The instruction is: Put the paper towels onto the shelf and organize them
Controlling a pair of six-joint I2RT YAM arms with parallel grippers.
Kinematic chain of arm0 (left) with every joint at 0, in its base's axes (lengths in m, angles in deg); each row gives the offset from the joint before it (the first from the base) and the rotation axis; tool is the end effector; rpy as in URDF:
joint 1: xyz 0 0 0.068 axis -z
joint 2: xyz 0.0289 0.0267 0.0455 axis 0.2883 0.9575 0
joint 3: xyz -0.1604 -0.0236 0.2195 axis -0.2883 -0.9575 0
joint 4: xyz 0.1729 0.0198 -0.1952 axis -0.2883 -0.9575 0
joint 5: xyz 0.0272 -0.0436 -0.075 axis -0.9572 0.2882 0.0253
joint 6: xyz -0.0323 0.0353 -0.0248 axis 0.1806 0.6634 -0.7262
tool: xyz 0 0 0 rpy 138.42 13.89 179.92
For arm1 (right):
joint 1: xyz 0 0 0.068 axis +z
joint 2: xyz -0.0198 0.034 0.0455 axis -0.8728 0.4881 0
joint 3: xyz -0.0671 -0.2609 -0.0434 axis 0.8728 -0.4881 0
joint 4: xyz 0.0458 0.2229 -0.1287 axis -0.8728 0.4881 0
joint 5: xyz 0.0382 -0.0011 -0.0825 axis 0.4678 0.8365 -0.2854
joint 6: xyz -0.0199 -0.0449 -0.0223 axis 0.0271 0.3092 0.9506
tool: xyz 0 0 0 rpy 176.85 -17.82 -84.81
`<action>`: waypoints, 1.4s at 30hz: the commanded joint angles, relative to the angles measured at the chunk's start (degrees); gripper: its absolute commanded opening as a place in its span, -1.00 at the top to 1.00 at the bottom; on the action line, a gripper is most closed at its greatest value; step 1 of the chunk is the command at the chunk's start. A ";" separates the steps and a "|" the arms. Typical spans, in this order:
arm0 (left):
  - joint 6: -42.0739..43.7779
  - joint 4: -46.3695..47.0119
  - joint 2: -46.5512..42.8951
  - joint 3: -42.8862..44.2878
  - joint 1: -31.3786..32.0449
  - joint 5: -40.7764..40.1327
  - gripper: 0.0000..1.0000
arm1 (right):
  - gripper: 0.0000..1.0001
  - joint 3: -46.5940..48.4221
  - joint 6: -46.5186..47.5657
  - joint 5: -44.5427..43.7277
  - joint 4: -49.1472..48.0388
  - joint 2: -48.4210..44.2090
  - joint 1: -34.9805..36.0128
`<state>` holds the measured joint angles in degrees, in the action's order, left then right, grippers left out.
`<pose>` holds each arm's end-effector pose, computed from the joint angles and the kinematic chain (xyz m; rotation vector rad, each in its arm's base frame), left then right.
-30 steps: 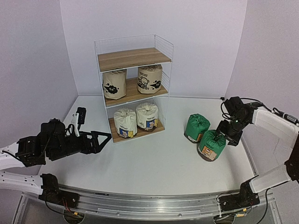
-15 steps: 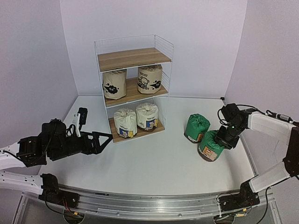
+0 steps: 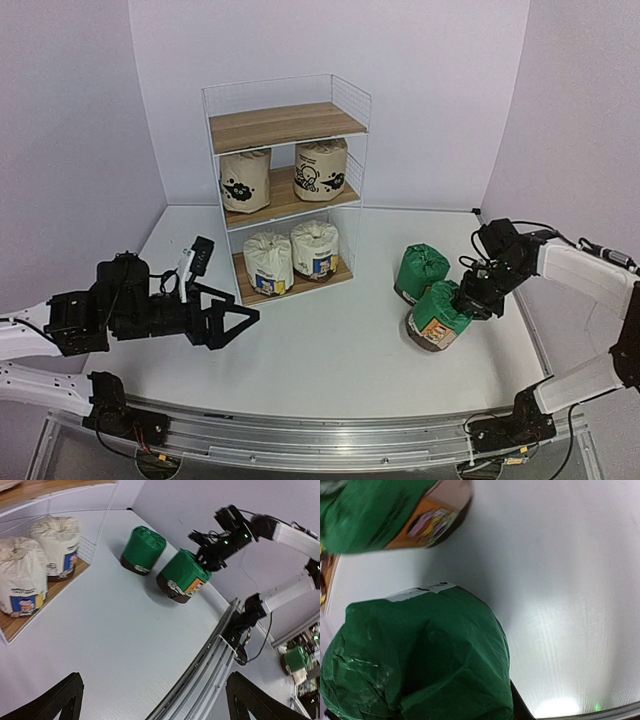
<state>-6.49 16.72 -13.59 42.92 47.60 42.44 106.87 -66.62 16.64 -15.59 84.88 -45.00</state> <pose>0.0788 -0.1628 0.2837 0.6077 1.9503 -1.0637 0.2313 0.0714 0.2290 0.4024 2.8170 0.4317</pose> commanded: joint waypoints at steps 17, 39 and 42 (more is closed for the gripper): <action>21.07 9.93 29.55 14.68 0.39 28.88 -0.99 | 0.56 25.93 22.92 27.10 5.64 13.64 31.57; 17.77 16.11 36.38 16.90 0.42 37.76 0.25 | 0.37 35.21 24.84 25.48 6.45 17.59 33.13; 17.27 16.41 36.01 16.81 0.40 36.64 0.38 | 0.16 35.47 23.91 23.61 6.93 16.97 33.15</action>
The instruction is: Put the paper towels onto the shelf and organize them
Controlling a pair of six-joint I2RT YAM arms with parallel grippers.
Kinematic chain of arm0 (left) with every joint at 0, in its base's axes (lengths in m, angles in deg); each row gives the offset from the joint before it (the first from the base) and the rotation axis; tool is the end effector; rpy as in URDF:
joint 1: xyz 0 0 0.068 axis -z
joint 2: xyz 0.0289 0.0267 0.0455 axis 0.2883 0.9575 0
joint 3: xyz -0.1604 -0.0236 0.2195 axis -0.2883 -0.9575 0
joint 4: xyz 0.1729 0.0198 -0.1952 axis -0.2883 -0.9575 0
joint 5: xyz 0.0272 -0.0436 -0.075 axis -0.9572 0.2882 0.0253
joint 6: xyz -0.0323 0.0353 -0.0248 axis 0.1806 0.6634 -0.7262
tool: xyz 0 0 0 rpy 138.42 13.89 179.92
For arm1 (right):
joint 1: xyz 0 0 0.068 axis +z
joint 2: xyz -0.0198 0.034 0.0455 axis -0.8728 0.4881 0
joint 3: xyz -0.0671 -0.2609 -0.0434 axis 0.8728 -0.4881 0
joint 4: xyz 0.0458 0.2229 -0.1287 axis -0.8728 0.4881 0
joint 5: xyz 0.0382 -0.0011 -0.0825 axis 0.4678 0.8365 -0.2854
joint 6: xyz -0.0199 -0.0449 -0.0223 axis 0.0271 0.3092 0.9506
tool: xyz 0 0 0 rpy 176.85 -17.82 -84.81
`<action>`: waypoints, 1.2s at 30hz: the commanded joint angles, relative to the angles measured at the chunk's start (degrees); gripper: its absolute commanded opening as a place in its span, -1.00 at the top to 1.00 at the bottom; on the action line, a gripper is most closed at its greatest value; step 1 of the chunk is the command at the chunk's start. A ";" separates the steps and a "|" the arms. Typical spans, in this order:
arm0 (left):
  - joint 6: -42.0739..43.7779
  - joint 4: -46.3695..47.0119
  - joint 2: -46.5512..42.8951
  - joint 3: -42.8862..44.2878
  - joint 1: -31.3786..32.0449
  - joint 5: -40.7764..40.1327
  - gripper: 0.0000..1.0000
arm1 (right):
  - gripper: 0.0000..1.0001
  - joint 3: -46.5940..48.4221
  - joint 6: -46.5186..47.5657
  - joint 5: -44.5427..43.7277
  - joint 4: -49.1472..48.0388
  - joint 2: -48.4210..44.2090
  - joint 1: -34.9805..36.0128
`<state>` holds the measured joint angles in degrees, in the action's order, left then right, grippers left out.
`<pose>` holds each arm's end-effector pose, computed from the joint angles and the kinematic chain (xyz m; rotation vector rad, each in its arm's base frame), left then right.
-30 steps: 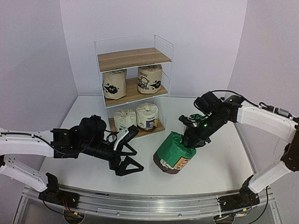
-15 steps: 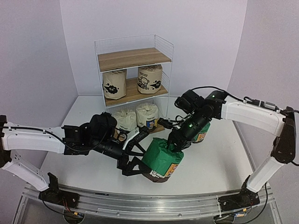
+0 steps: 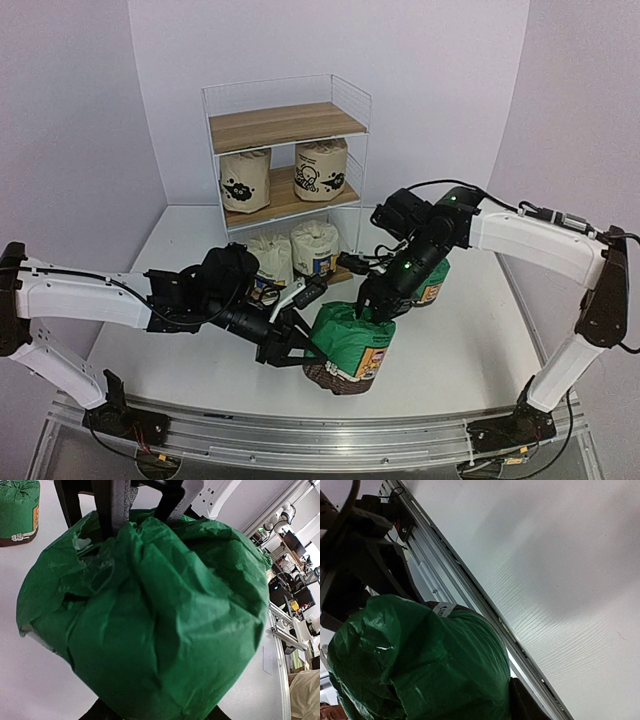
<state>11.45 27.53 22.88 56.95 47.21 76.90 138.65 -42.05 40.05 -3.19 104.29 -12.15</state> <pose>0.1148 -0.2798 0.2491 1.3715 1.8660 -1.3491 0.2044 0.2613 0.2957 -1.1380 2.7037 1.0151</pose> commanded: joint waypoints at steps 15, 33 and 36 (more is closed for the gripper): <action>-5.20 9.84 -9.69 -1.01 0.79 -16.78 1.00 | -0.62 6.89 -13.26 -39.41 -6.74 -18.71 0.29; -7.58 15.14 -17.02 0.34 0.79 -25.89 1.00 | -0.93 -12.08 -5.09 -8.53 -34.56 -25.79 0.29; -7.73 15.51 -16.53 0.47 0.77 -25.44 1.00 | -0.93 -12.18 -3.55 -8.26 -38.33 -22.95 0.31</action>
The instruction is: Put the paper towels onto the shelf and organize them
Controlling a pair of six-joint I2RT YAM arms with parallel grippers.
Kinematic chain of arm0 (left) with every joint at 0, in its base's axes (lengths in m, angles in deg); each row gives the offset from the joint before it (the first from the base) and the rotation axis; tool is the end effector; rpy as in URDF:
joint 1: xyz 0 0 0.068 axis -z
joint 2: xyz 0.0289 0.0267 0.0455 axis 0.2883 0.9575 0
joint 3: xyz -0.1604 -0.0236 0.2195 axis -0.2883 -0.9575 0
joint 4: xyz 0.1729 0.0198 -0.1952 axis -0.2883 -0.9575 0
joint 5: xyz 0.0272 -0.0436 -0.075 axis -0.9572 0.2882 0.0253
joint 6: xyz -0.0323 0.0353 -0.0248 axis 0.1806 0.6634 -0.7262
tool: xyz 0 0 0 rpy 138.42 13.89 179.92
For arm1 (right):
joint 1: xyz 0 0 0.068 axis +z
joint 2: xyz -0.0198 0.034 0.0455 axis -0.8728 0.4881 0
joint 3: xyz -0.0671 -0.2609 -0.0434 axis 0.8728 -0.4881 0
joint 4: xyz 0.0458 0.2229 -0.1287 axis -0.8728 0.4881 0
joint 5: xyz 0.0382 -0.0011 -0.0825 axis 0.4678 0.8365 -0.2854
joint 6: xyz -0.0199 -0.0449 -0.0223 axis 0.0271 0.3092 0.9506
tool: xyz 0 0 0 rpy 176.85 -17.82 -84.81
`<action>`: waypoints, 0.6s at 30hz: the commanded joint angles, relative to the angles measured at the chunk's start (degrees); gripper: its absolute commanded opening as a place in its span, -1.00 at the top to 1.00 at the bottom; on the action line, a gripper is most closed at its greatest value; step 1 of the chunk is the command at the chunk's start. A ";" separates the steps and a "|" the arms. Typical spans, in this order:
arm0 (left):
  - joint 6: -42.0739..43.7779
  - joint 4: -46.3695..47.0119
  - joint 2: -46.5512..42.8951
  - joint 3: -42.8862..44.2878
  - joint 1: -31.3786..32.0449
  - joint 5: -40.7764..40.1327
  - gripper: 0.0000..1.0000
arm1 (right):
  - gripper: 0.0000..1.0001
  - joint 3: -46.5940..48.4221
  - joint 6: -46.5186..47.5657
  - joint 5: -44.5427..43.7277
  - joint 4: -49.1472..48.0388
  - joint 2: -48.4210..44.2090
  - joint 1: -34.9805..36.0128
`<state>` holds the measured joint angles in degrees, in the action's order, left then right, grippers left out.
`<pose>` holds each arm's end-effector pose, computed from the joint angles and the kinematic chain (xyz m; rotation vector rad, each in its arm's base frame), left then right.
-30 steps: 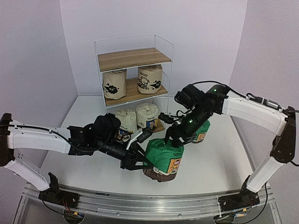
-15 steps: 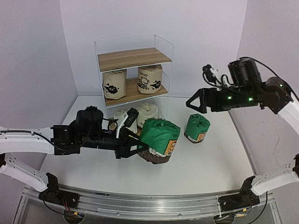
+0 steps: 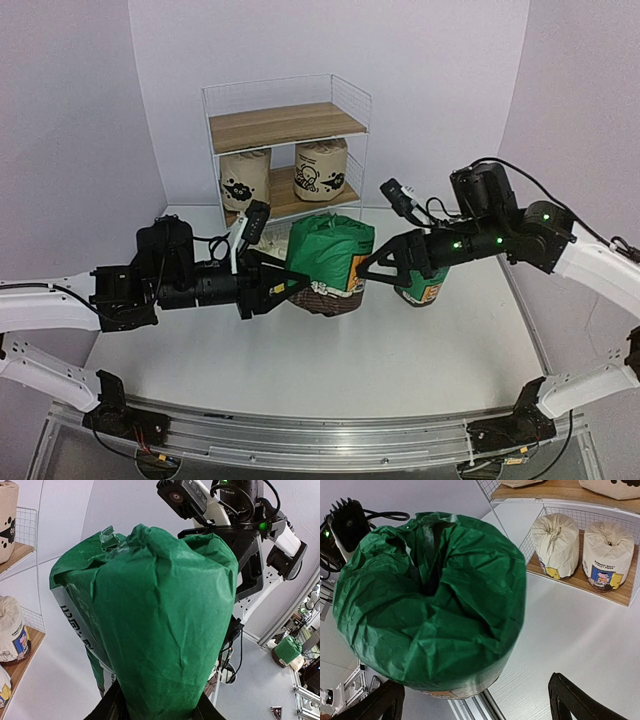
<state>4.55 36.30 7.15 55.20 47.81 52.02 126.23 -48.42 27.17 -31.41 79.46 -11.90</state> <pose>0.1077 -0.2389 0.3245 0.8399 1.6424 -1.1766 0.1662 0.2088 0.3804 -0.8482 2.0366 1.0224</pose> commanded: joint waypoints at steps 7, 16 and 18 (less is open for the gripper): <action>-0.98 6.51 0.84 3.22 0.20 -1.05 1.00 | -0.89 1.29 2.85 12.85 -17.44 7.63 0.26; -1.35 3.98 1.50 4.63 0.20 -3.83 0.61 | -0.02 1.44 1.39 9.16 -19.16 8.53 0.67; -1.50 2.91 1.10 4.91 0.16 -5.15 0.30 | 0.22 1.00 0.63 5.84 -19.21 7.62 0.63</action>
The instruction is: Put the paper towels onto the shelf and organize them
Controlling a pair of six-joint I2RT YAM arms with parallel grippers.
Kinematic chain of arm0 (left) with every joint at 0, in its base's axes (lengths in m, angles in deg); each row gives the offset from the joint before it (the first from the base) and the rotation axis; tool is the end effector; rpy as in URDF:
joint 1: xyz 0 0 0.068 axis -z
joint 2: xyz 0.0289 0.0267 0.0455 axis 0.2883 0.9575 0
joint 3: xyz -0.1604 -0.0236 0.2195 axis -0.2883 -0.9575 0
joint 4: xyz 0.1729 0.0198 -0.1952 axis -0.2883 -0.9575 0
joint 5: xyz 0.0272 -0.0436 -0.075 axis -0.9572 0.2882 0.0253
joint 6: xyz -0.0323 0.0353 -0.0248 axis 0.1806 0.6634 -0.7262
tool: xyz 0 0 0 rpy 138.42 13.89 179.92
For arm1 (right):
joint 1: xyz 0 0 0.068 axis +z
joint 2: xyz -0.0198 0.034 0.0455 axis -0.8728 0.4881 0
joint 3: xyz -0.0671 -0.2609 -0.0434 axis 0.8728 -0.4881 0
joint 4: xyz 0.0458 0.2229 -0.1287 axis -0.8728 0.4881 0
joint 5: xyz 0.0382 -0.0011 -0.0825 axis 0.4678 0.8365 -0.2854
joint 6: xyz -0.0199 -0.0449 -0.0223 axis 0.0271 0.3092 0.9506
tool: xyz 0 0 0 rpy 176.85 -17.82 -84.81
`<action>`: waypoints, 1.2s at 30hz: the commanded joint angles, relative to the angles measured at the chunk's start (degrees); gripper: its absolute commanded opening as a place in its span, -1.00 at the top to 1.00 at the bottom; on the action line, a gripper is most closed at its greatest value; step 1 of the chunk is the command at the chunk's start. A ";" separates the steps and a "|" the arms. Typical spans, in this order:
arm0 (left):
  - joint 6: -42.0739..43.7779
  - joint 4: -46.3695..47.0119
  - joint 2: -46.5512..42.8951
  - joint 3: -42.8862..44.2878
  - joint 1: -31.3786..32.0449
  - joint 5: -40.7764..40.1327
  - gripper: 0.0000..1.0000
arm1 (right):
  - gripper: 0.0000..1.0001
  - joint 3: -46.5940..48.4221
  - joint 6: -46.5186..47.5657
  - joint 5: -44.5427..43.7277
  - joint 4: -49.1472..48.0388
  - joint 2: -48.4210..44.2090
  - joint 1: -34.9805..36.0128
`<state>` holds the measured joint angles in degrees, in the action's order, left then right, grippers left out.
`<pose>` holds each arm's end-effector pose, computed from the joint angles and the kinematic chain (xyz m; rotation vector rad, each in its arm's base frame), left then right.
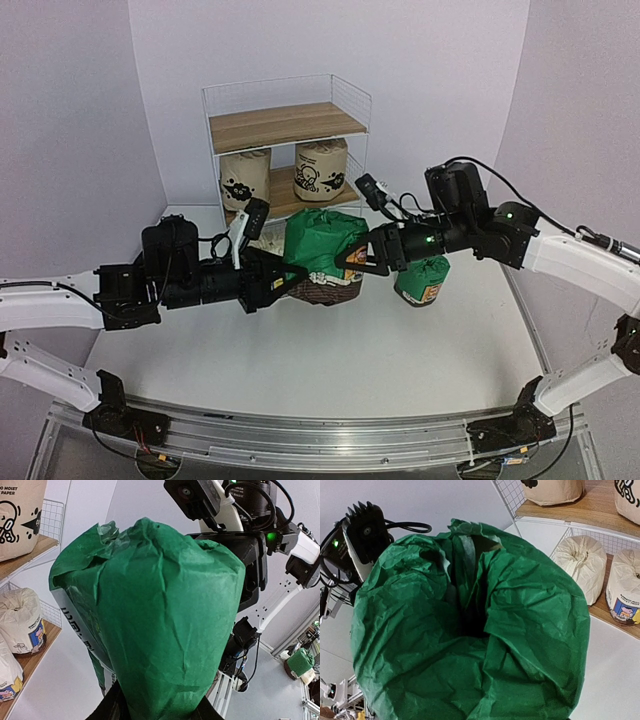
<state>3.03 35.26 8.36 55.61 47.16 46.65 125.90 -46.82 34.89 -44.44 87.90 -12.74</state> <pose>0.1155 -0.2404 0.3199 0.7449 1.7064 -1.0982 0.1974 0.2443 0.3611 -0.9398 1.9212 1.1489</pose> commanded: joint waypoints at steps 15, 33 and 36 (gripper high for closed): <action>-0.91 -5.32 -8.45 3.94 0.84 -10.40 -0.99 | 0.50 5.63 0.38 -16.97 -5.12 -7.57 1.45; -6.56 -16.78 -21.61 -1.70 0.85 -21.09 -0.99 | 0.54 49.67 10.89 -40.43 -2.67 19.88 1.47; -7.29 -17.90 -21.70 -1.98 0.85 -21.59 -0.99 | 0.54 57.52 12.83 -45.94 -2.72 26.80 1.50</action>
<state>-2.64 19.63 -12.81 53.90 47.82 27.24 175.13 -37.71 -1.18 -45.34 107.23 -11.49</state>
